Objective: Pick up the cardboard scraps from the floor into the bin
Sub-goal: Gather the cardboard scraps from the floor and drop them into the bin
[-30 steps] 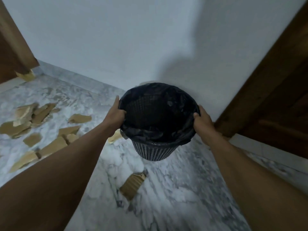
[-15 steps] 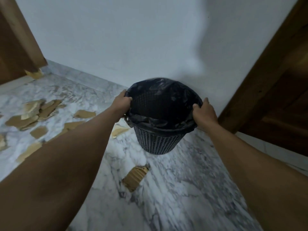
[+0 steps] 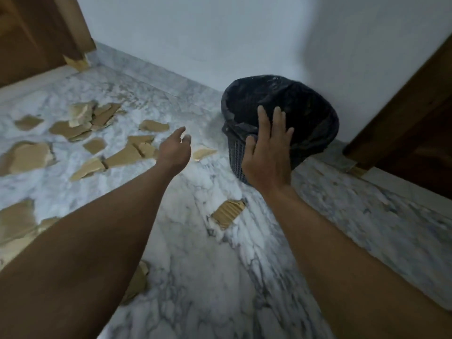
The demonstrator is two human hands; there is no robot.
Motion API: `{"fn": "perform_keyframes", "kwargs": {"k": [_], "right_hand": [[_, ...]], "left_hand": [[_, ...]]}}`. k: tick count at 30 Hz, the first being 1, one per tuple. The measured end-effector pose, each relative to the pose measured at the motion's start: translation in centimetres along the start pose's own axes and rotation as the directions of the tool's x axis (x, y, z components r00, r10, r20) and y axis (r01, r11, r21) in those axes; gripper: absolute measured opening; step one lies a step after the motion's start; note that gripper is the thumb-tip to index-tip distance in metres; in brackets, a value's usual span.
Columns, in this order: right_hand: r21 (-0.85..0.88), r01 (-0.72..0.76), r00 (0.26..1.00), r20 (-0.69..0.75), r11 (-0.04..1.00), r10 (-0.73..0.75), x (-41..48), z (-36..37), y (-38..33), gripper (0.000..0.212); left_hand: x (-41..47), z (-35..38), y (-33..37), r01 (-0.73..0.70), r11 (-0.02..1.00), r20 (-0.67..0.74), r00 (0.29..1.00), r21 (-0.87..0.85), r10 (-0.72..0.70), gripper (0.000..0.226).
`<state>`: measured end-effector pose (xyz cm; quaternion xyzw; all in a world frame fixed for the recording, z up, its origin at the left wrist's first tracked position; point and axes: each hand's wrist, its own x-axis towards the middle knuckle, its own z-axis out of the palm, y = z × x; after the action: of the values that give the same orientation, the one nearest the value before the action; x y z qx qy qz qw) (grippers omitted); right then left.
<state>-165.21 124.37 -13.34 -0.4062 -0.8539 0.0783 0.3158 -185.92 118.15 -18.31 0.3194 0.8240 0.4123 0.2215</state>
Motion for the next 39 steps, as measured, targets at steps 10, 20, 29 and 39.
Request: {"fn": "perform_keyframes", "kwargs": {"k": [10, 20, 29, 39], "right_hand": [[-0.162, -0.174, 0.78, 0.58, 0.971, 0.236, -12.0, 12.6, -2.1, 0.061], [-0.359, -0.119, 0.656, 0.671, 0.926, 0.345, -9.7, 20.8, -4.7, 0.086], [-0.261, -0.039, 0.823, 0.539, 0.965, 0.179, 0.4, 28.8, -2.3, 0.097], [0.007, 0.245, 0.627, 0.761, 0.97, -0.164, 7.3, 37.4, -8.5, 0.091]], "left_hand": [[-5.7, -6.7, -18.1, 0.108, 0.812, 0.056, 0.984, 0.573, -0.171, 0.078], [-14.2, -4.5, -26.5, -0.364, 0.658, 0.402, 0.91, 0.66, 0.101, 0.142], [-5.6, -5.6, -26.6, -0.138, 0.711, -0.019, 0.978, 0.69, 0.209, 0.11], [0.3, -8.0, -27.9, 0.095, 0.701, -0.303, 0.936, 0.707, 0.179, 0.098]]}}
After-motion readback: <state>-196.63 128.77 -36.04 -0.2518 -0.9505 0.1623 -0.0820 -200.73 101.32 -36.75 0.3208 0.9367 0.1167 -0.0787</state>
